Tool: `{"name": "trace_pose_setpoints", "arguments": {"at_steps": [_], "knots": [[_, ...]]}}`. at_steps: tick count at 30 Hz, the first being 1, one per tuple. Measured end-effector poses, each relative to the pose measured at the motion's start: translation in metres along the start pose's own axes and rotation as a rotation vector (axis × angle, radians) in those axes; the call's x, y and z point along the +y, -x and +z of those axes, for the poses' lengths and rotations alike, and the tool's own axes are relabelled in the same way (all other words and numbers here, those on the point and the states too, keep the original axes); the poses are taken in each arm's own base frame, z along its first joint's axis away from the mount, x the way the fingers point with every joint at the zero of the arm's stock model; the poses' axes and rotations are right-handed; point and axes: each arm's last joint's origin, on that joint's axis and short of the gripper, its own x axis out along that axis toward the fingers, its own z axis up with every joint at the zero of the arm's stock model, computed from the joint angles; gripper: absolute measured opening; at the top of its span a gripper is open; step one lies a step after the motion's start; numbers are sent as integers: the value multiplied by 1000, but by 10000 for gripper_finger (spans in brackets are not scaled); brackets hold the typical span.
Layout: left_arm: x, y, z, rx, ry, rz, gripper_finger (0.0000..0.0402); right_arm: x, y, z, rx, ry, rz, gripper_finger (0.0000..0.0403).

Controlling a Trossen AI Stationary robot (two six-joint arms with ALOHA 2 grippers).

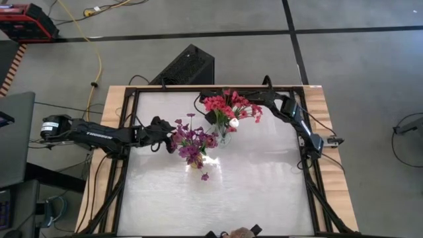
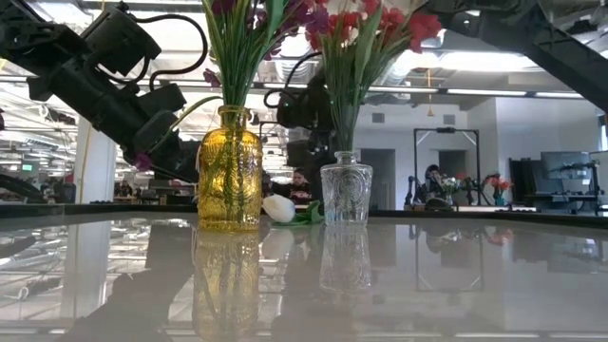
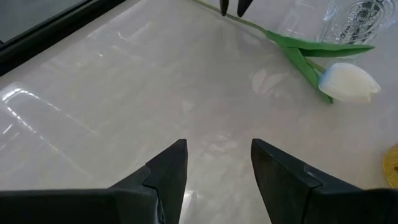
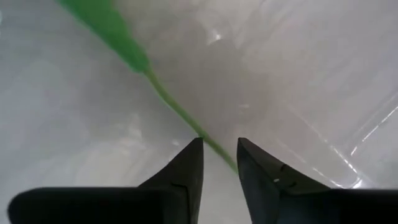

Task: Sort flowers into vase by color
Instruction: Put the white flower into the transparent vase

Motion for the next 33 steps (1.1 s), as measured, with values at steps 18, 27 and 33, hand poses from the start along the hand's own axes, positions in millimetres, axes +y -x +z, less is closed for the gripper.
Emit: {"name": "trace_pose_setpoints", "arguments": {"at_steps": [18, 27, 33], "knots": [[0, 0, -1, 5, -1, 1, 167, 2, 3, 2, 18, -36, 8, 108], [0, 0, 0, 5, 19, 0, 167, 19, 5, 29, -28, 38, 60, 108], [0, 0, -1, 8, 25, -10, 167, 31, 6, 47, -34, 123, 68, 108]]}}
